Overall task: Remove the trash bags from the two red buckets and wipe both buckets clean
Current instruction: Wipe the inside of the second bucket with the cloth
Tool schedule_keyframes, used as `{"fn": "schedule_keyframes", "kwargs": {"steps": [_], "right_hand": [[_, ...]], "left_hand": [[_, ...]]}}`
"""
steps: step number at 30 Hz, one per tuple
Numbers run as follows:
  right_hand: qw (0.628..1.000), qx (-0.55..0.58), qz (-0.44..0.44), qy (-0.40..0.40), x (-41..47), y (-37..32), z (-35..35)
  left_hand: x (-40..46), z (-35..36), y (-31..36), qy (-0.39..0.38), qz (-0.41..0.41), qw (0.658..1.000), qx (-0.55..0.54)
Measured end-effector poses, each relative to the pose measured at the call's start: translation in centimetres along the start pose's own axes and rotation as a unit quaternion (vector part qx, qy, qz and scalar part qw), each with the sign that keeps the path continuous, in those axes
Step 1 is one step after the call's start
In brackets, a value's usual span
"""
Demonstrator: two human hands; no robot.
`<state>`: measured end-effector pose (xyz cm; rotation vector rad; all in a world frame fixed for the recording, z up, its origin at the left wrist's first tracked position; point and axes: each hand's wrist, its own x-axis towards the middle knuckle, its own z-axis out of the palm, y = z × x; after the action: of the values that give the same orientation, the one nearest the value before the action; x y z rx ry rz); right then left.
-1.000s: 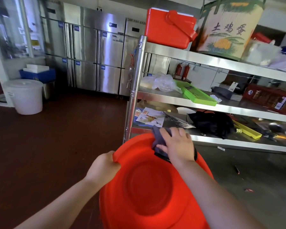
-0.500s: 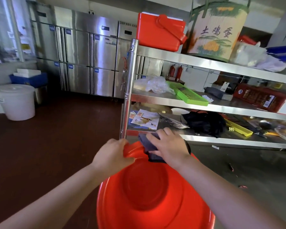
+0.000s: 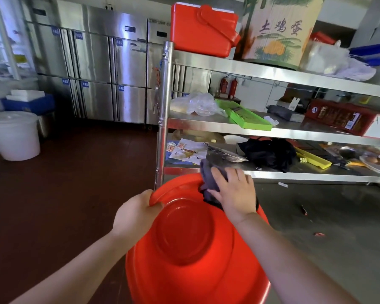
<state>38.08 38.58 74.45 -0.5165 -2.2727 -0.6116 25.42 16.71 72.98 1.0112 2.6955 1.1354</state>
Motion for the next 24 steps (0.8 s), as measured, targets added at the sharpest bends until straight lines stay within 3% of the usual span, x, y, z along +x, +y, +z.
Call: {"fn": "schedule_keyframes", "kwargs": {"steps": [4,8,13,16,19,24], "right_hand": [[0.991,0.028,0.119,-0.046,-2.2,1.5,0.3],[0.989,0.043,0.131,-0.056,-3.0,1.7,-0.5],[0.998,0.058,0.006,-0.013,-1.2,2.0,-2.2],[0.991,0.054,-0.122,-0.003,0.6,0.6,-3.2],[0.977,0.027,-0.211,-0.007,1.8,-1.4,-3.4],[0.981,0.028,-0.192,0.014,2.0,-2.5,-2.6]], "left_hand": [[-0.8,-0.3,-1.2,0.026,-0.036,0.998,-0.039],[-1.8,-0.2,-1.4,0.03,-0.048,0.997,-0.048],[-1.8,-1.5,-1.0,-0.082,-0.103,0.984,-0.119],[-0.6,-0.9,1.1,-0.041,0.026,0.997,-0.061],[0.4,0.7,3.1,-0.025,0.156,0.987,0.01],[1.0,1.4,2.5,0.025,0.133,0.99,0.033]]}}
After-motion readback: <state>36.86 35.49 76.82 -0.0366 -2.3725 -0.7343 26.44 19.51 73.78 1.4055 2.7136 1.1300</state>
